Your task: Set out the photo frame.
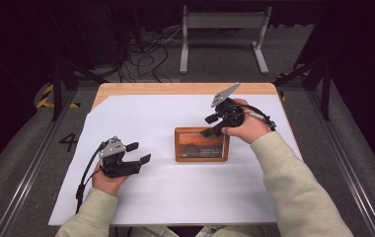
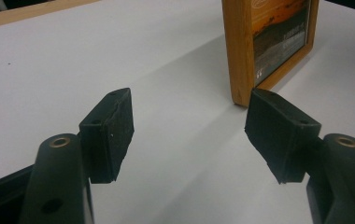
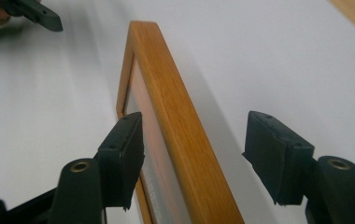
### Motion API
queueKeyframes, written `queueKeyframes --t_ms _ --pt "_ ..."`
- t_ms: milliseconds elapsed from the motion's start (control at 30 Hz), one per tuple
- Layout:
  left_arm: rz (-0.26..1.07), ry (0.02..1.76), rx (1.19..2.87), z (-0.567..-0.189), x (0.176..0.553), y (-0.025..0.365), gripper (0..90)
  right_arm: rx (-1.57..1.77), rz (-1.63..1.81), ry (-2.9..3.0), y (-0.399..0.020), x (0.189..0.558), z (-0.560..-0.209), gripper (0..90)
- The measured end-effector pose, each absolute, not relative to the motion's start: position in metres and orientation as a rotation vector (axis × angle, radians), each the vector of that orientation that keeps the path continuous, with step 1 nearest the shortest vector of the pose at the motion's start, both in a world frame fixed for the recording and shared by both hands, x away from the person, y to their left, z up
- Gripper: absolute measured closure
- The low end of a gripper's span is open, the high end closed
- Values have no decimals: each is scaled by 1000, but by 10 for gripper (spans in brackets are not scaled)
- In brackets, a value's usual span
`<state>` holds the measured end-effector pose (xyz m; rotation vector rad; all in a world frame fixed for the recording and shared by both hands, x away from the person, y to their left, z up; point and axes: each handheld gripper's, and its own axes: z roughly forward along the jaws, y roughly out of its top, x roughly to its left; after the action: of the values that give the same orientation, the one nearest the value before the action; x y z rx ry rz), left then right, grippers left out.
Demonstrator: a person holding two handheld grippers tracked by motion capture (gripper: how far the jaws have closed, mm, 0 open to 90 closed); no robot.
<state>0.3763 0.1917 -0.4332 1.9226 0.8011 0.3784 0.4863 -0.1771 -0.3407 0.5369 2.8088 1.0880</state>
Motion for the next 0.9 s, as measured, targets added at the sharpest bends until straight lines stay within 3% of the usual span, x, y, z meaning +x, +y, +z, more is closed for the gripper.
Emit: queueKeyframes --t_ms 367,433,633,900 --pt "367 804 1889 -424 370 192 320 673 1295 2618 -224 440 -322 255" --pt "372 805 1885 -423 369 194 319 843 1290 2621 -235 435 -324 198" --pt "384 803 1873 -421 364 197 307 871 1325 2444 -261 417 -324 108" --pt "377 806 1866 -420 358 202 299 914 1325 2282 -285 392 -331 61"
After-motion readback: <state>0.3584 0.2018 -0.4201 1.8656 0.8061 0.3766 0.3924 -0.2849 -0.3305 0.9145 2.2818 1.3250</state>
